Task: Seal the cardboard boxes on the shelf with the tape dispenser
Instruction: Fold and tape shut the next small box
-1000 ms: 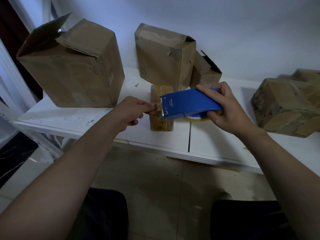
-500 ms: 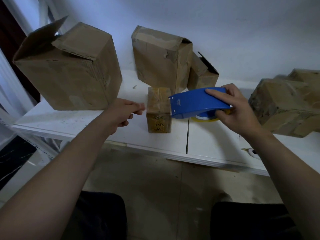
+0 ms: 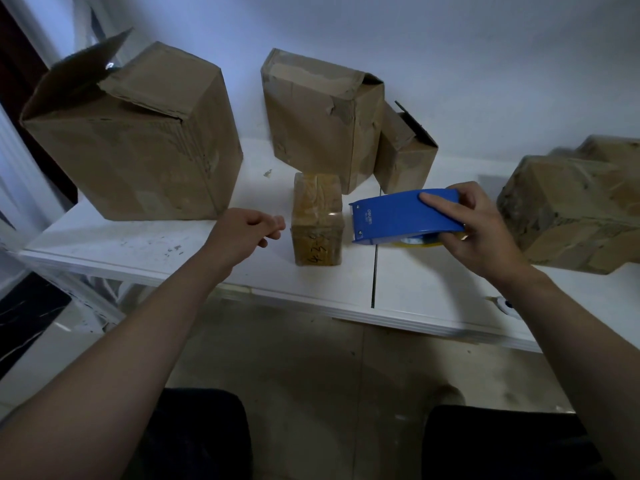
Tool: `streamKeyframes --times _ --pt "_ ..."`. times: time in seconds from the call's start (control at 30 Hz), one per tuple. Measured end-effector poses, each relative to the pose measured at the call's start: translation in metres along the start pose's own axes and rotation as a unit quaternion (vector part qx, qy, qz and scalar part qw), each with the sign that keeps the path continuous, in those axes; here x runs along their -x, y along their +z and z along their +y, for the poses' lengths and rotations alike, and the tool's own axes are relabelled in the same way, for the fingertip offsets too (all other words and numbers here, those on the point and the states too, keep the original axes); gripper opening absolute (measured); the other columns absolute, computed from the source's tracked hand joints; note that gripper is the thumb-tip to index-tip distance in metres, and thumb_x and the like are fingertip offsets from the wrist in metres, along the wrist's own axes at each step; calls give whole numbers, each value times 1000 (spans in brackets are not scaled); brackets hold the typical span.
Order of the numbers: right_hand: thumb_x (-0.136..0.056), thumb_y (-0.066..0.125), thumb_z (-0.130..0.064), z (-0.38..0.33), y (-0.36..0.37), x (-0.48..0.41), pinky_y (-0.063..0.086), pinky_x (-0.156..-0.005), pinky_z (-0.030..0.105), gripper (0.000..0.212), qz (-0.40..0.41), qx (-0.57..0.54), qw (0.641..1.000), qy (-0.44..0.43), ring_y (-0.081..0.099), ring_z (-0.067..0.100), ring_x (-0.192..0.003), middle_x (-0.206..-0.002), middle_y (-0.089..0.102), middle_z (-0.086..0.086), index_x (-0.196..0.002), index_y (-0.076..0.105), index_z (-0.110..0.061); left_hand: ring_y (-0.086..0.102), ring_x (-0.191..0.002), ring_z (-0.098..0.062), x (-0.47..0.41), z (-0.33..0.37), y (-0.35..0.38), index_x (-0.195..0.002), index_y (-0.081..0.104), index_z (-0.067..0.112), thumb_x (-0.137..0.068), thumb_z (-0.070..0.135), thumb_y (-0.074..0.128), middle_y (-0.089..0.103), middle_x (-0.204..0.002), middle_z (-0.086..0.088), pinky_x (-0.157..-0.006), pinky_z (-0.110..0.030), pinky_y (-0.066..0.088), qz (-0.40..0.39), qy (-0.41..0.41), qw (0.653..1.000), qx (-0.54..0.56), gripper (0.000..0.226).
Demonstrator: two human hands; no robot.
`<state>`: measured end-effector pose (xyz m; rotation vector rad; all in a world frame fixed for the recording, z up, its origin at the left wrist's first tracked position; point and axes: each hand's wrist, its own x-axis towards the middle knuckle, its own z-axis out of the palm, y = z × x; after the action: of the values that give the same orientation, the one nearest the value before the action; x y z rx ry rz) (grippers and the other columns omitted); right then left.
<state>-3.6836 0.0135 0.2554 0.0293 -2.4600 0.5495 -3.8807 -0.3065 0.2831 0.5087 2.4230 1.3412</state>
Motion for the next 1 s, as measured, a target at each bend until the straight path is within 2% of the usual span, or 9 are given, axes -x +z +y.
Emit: streamKeyframes --times 0.23,0.4,0.5,0.57,0.8,1.0 --pt "-80 73 12 3 7 -5 47 -93 33 74 10 15 1000 3 43 17 -113 -126 46 16 -144 54 -21 64 -87 -10 -10 -8 6 -98 72 24 -96 37 64 72 -91 7 -63 -25 47 16 1 1000 16 15" --pt "-82 72 9 5 12 -8 47 -96 32 75 -2 8 1000 14 41 15 -115 -129 44 14 -145 52 -26 65 -90 -9 -16 -13 8 -97 72 26 -97 38 63 72 -92 7 -65 -26 47 21 -1 999 33 16" --pt "-84 72 8 7 16 -9 37 -101 14 75 -12 15 1000 18 38 10 -115 -130 43 12 -146 51 -29 66 -87 -9 -18 -17 14 -98 73 25 -97 38 61 72 -92 7 -65 -26 49 26 11 999 29 18" --pt "-83 72 8 7 21 -9 32 -100 7 75 -16 18 1000 18 38 10 -114 -129 44 14 -145 51 -29 67 -87 -9 -20 -20 20 -98 73 26 -98 38 60 72 -91 9 -66 -26 51 36 21 999 22 18" --pt "-80 71 13 9 28 -9 32 -102 5 78 -13 17 999 27 37 8 -114 -129 44 14 -145 53 -25 69 -86 -16 -25 -27 36 -108 74 18 -99 37 60 74 -93 7 -65 -27 54 79 23 995 63 25" --pt "-78 71 15 9 34 -9 36 -97 7 79 -2 3 999 42 40 12 -112 -125 45 13 -144 53 -26 71 -84 -14 -27 -27 39 -107 68 24 -102 36 54 71 -95 8 -66 -27 56 65 38 995 65 19"
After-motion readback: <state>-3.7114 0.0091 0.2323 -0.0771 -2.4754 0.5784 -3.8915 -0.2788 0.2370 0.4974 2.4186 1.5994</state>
